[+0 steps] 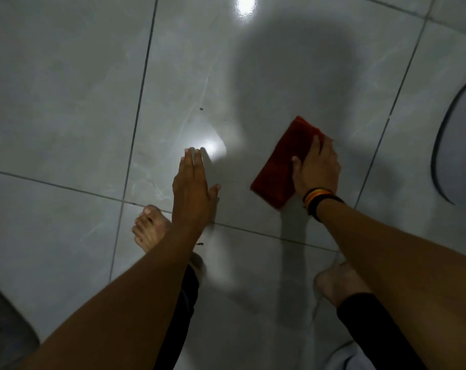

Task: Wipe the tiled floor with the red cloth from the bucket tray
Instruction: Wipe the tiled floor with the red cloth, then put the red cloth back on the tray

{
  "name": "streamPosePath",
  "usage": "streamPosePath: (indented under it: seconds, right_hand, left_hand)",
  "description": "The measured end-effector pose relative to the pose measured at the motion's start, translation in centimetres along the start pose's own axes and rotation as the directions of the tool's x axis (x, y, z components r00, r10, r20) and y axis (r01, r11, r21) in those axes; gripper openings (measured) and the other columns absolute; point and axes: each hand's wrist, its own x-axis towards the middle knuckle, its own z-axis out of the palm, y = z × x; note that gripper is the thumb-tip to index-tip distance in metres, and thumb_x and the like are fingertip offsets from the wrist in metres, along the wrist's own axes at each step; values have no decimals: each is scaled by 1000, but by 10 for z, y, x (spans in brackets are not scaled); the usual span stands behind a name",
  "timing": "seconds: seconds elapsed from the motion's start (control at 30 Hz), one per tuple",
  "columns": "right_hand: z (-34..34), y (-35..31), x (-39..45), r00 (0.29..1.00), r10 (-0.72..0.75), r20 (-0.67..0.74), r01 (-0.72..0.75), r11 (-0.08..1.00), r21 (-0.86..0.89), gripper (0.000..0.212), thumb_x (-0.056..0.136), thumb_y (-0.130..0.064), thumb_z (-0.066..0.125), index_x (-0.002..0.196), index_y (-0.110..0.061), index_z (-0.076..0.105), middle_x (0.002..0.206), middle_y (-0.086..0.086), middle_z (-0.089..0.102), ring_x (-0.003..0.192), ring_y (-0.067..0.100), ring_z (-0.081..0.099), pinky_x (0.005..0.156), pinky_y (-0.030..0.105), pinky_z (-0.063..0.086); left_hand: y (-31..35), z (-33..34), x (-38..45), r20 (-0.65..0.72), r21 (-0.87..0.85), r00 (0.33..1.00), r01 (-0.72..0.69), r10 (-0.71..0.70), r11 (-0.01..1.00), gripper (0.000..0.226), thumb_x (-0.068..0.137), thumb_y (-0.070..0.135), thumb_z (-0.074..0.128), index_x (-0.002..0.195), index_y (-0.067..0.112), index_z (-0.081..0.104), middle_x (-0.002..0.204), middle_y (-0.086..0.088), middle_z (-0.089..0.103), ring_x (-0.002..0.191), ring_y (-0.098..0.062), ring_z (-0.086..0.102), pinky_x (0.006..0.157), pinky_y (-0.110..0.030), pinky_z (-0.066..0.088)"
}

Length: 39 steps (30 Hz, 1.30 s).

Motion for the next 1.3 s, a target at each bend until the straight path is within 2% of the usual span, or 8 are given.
streamPosePath:
  seconds: [0.17, 0.3, 0.53, 0.67, 0.77, 0.9, 1.07, 1.3]
  right_hand:
    - [-15, -13, 53, 988, -99, 120, 108, 992, -72, 80, 88, -33, 73, 152, -7, 33, 147, 23, 45, 133, 42, 45, 111, 50, 40]
    - [-30, -20, 33, 977, -94, 191, 81, 994, 76, 25, 87, -23, 69, 104, -7, 61, 100, 14, 67, 97, 35, 66, 71, 31, 40]
    - [-133, 3, -94, 969, -223, 109, 140, 854, 501, 13, 86, -20, 77, 98, -19, 74, 102, 4, 59, 90, 21, 64, 74, 22, 48]
    - [-229, 34, -134, 996, -79, 49, 9, 613, 790, 29, 85, -20, 80, 84, -47, 68, 105, -14, 66, 96, 3, 66, 85, 9, 50]
    - [-293, 83, -138, 990, 112, 81, -117, 368, 922, 13, 89, -19, 79, 95, -30, 75, 90, -6, 79, 88, 10, 75, 77, 20, 60]
    - [-354, 155, -135, 940, 302, 160, -214, 153, 965, 9, 89, -26, 78, 98, -25, 76, 93, -8, 79, 83, 3, 76, 67, 15, 59]
    - [-386, 234, -131, 837, 453, 308, -300, -90, 950, 18, 92, -12, 71, 92, -30, 73, 99, -3, 76, 81, 7, 74, 59, 12, 56]
    - [-370, 287, -86, 742, 443, 503, -133, -638, 758, 44, 95, 1, 64, 137, -12, 59, 135, 12, 65, 121, 32, 63, 85, 42, 59]
  left_hand:
    - [10, 1, 12, -34, -34, 998, -46, 45, 998, 92, 99, 28, 70, 167, 12, 10, 176, -13, 13, 163, -30, 12, 129, -43, 18]
    - [28, -10, -4, 34, -71, 999, -30, 32, 997, 86, 99, 26, 70, 166, 14, 18, 174, -11, 23, 161, -29, 19, 130, -45, 20]
    - [110, -67, -44, 255, -65, 952, -156, 168, 986, 108, 78, 30, 91, 164, 17, 27, 171, -9, 32, 158, -29, 28, 127, -49, 31]
    - [189, -104, -52, 234, -199, 954, -140, 186, 970, 61, 75, 22, 93, 130, 17, 68, 135, -9, 69, 128, -29, 63, 108, -44, 53]
    - [260, -131, -54, 310, -409, 943, 13, 125, 913, 27, 78, 12, 89, 103, 6, 81, 101, -14, 81, 98, -26, 77, 93, -42, 61]
    - [359, -143, -59, 404, -553, 898, 87, 176, 829, 24, 84, 9, 84, 98, -10, 77, 103, -30, 78, 83, -18, 78, 74, -23, 61]
    - [491, -105, -66, 342, -400, 898, -129, 278, 907, 26, 95, 23, 76, 97, -3, 73, 97, -27, 75, 86, -44, 75, 79, -52, 64]
    - [626, -40, -43, 395, -103, 810, -430, 434, 897, 33, 87, 9, 69, 118, 14, 75, 111, -12, 77, 101, -33, 74, 94, -49, 62]
